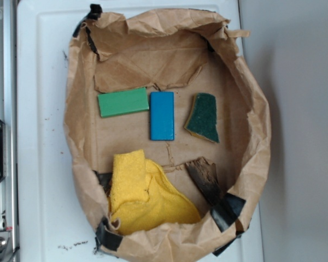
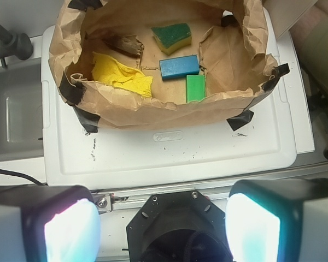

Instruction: Grab the green sponge.

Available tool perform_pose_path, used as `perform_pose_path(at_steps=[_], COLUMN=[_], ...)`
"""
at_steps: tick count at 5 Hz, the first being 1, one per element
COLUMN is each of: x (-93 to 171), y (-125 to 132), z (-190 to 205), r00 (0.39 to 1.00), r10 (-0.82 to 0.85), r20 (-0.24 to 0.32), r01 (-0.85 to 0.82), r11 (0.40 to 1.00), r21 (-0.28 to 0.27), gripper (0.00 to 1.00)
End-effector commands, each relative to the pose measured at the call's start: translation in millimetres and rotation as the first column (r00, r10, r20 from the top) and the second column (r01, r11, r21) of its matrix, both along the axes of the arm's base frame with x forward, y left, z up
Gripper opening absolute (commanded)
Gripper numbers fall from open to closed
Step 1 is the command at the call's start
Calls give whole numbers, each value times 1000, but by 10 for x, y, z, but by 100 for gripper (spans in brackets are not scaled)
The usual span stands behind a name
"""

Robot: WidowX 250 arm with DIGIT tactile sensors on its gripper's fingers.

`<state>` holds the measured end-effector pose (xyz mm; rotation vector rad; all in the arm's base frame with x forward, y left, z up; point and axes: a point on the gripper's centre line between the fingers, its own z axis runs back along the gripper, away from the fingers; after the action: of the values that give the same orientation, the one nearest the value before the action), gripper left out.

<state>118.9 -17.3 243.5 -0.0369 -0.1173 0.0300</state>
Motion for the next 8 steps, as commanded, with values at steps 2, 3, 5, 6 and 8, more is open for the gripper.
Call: perform_pose_path(at_steps=[2,3,5,6,8], x=[420,804,1233,1233,1542], y=[-38,71,378,378,391], z=[-101,-230,-502,-502,-862], r00=[999,992,936,936,909], r10=[10,119,346,346,416], r20=[-52,-51,-68,-68,11], r01=[-12,-122,-348,-348,-414], r11=[999,991,937,937,907], r21=[-47,-57,-24,-24,-82], gripper=[100,100,100,100,100])
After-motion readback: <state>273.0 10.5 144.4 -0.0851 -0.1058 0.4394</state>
